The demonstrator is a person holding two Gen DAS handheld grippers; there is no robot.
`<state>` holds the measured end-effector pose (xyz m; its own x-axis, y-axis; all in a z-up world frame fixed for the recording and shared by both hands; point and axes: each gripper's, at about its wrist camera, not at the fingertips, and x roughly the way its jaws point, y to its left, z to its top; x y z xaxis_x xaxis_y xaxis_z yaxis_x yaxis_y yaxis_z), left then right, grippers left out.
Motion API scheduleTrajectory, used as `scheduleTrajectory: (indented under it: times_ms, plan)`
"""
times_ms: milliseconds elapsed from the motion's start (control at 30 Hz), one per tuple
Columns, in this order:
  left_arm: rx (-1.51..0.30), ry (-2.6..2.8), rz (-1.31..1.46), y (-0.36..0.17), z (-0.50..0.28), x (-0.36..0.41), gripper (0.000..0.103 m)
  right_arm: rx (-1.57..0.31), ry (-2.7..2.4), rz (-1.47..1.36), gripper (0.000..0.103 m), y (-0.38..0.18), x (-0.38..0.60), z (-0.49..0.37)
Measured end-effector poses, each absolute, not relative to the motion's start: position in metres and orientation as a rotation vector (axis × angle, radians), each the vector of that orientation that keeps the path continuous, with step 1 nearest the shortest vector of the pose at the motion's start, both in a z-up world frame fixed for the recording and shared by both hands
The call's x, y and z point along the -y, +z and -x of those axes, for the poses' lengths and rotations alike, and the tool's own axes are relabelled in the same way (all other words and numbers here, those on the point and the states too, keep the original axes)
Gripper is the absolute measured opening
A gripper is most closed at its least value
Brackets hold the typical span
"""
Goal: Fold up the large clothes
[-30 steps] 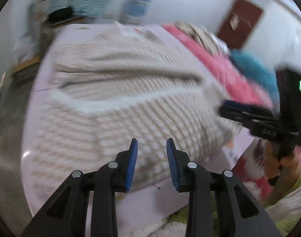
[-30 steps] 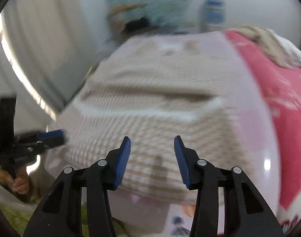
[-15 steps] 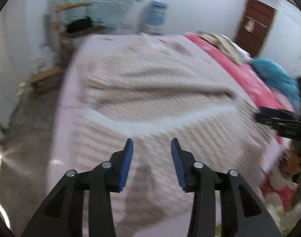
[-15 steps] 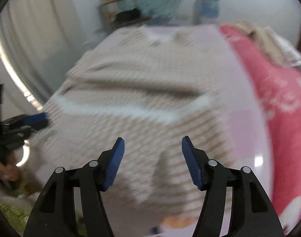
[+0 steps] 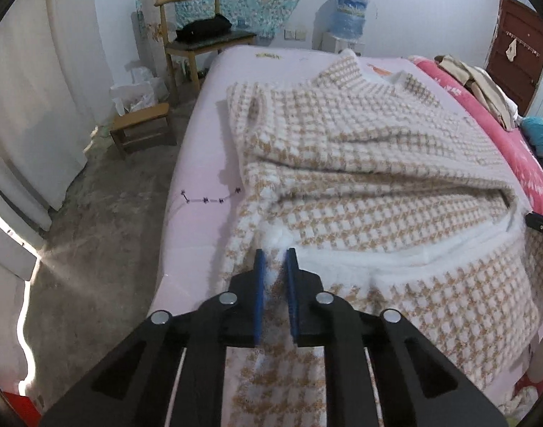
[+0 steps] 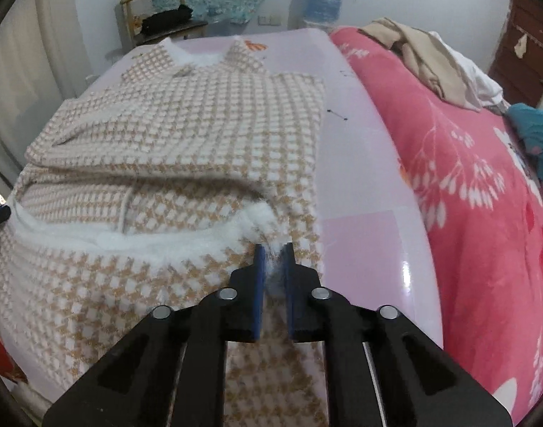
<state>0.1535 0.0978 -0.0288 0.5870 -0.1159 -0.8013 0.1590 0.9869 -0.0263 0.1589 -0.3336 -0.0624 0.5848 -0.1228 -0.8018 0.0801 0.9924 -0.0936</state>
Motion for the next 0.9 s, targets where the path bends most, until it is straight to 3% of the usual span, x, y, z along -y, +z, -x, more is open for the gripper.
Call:
scheduleTrajectory:
  times_ms: [267,667,733,800,900]
  plan:
    - [-0.795,-0.152,-0.033,0.009,-0.174,-0.096,0.009,-0.765,-0.156,0.027,0.005,-0.015,0.337,-0.166]
    - [-0.777,-0.111,-0.082,-0.044,-0.205,-0.082,0.013,-0.851,-0.206,0.091,0.008,-0.078,0.341,-0.206]
    - [-0.787,-0.114,-0.051,-0.039,-0.205,-0.087,0.022,-0.853,-0.198,0.078,0.022,-0.07,0.343,-0.202]
    - [-0.772,-0.113,-0.013,-0.029,-0.2,-0.094,0.026,-0.829,-0.175,0.026,0.042,-0.056,0.349,-0.193]
    - [-0.714,-0.14,0.023,-0.003,-0.183,-0.099,0.029,-0.775,-0.116,-0.038,0.048,-0.028,0.352,-0.172]
